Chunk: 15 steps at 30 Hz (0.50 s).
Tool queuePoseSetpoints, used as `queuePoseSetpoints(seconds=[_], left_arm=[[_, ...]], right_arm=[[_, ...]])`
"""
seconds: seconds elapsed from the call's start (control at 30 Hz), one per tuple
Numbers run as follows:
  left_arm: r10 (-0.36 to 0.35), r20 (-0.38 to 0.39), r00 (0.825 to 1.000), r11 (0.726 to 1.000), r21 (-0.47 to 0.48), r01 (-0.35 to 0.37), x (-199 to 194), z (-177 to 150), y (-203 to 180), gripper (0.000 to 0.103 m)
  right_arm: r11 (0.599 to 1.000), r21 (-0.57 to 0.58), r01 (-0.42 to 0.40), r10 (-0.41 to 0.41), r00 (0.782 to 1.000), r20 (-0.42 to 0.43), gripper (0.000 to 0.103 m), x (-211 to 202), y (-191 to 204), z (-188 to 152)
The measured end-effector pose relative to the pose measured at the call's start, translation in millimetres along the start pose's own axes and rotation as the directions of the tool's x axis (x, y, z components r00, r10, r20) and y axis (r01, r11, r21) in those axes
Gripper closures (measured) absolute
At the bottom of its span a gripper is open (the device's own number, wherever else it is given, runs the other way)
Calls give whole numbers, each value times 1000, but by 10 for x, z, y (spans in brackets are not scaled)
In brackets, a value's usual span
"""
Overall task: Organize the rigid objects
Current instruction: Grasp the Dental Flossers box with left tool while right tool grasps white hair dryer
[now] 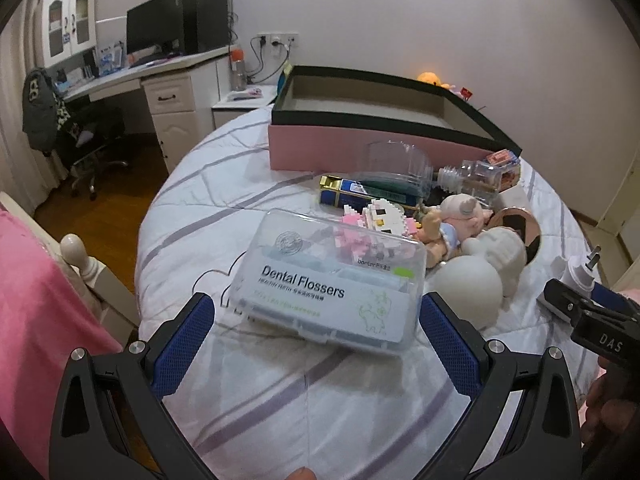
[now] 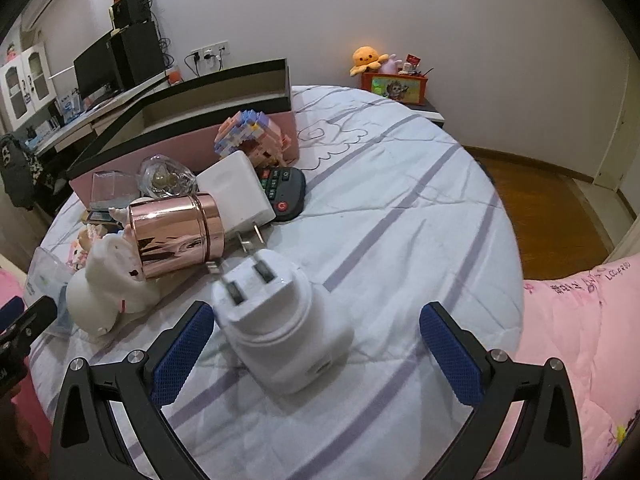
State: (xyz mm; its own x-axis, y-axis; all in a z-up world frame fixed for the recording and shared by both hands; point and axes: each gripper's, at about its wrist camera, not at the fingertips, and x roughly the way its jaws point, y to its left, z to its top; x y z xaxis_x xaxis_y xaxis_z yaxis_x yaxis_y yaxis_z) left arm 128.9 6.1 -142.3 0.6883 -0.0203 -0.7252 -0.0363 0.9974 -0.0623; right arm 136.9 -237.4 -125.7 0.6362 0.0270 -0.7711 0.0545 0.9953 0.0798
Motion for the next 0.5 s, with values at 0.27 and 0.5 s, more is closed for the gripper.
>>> queuePoseSetpoints(seconds=[0.27,0.5], left_arm=[[-3,-49,999,998,58,6,268,60,-63,1],[-49,-58,997,997,60,52,270,137,-38,5]], right_arm=[[999,-49,0,-1,1000,-9,15,128,60,10],[998,-50,-38,39,999,4,41,70,-3,15]])
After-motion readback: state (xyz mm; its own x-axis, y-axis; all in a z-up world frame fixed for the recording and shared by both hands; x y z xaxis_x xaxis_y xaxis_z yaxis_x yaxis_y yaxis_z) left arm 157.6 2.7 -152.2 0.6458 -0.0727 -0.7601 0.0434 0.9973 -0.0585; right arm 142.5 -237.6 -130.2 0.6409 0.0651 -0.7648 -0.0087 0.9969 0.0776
